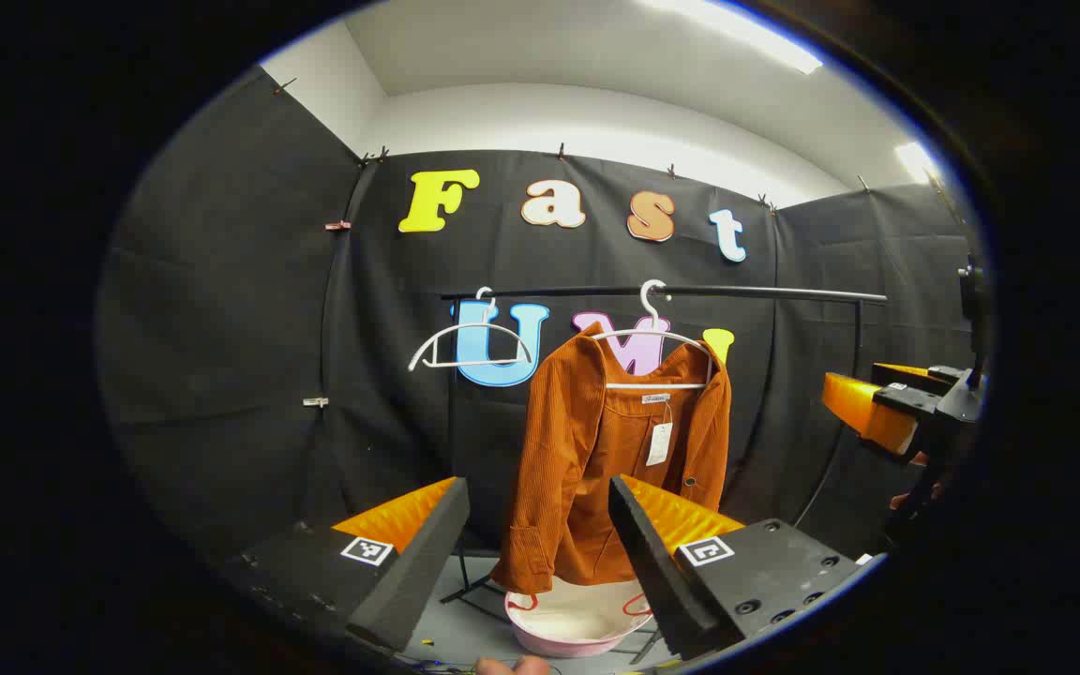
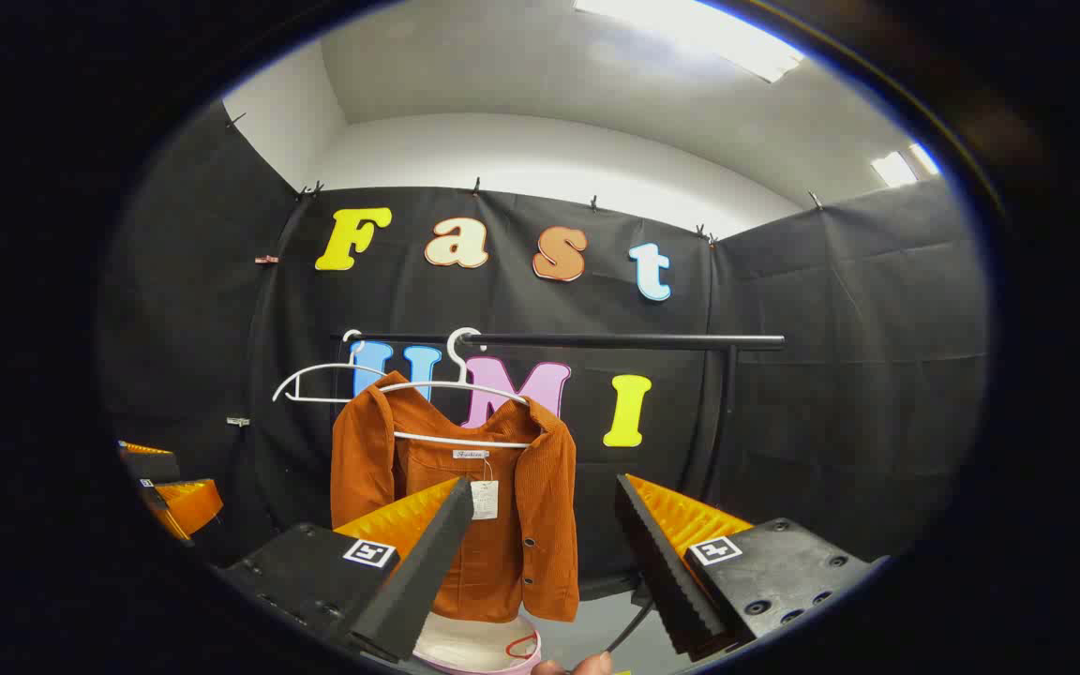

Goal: Grasp the clothes on the hanger with both hands and then place them into the laundry hamper below.

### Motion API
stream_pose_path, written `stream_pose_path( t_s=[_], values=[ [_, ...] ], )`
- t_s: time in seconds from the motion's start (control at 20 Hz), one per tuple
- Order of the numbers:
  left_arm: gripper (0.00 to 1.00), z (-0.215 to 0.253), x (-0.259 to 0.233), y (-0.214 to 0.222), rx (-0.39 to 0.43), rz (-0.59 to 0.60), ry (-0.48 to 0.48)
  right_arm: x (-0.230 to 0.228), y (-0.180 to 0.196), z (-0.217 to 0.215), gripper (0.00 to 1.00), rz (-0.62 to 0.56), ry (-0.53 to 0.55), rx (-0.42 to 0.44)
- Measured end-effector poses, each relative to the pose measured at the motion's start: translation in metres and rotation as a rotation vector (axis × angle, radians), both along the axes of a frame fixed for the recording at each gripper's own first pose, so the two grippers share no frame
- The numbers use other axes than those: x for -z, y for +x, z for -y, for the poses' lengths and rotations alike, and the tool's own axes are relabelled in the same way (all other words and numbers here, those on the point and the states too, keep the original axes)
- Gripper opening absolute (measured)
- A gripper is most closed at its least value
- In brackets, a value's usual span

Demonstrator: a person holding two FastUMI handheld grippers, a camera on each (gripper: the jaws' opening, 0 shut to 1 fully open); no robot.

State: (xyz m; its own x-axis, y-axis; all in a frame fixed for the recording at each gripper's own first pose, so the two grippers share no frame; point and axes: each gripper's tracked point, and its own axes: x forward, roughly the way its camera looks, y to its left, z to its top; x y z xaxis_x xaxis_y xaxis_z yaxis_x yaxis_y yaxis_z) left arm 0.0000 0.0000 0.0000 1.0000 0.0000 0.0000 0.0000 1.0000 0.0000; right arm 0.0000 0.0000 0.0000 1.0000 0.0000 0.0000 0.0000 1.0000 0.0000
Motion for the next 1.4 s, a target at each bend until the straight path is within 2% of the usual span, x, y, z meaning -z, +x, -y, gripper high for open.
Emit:
stream_pose_path(
  t_s=[0.05,0.1,0.45,0.6,0.75,0.9,1.4],
  values=[
    [0.98,0.000,0.001,0.001,0.001,0.001,0.002,-0.003,-0.002,0.002,0.98,0.009,0.007,0.004],
    [0.95,-0.001,0.000,0.003,0.003,0.003,0.005,-0.007,-0.003,0.003,0.98,0.021,0.010,0.010],
    [0.95,0.007,-0.002,0.030,0.033,0.018,0.046,-0.010,-0.001,0.014,0.97,0.042,0.043,0.047],
    [0.95,0.011,-0.006,0.047,0.028,0.035,0.021,-0.002,0.010,0.015,0.97,0.028,0.057,0.043],
    [0.95,0.022,-0.013,0.066,0.028,0.054,0.004,0.003,0.031,0.019,0.97,0.037,0.047,0.032],
    [0.95,0.038,-0.016,0.095,0.042,0.054,0.030,0.015,0.060,0.020,0.98,0.028,0.057,0.014],
    [0.95,0.072,-0.020,0.210,-0.034,0.074,0.054,0.061,0.173,0.016,0.97,-0.011,0.119,-0.095]
  ],
)
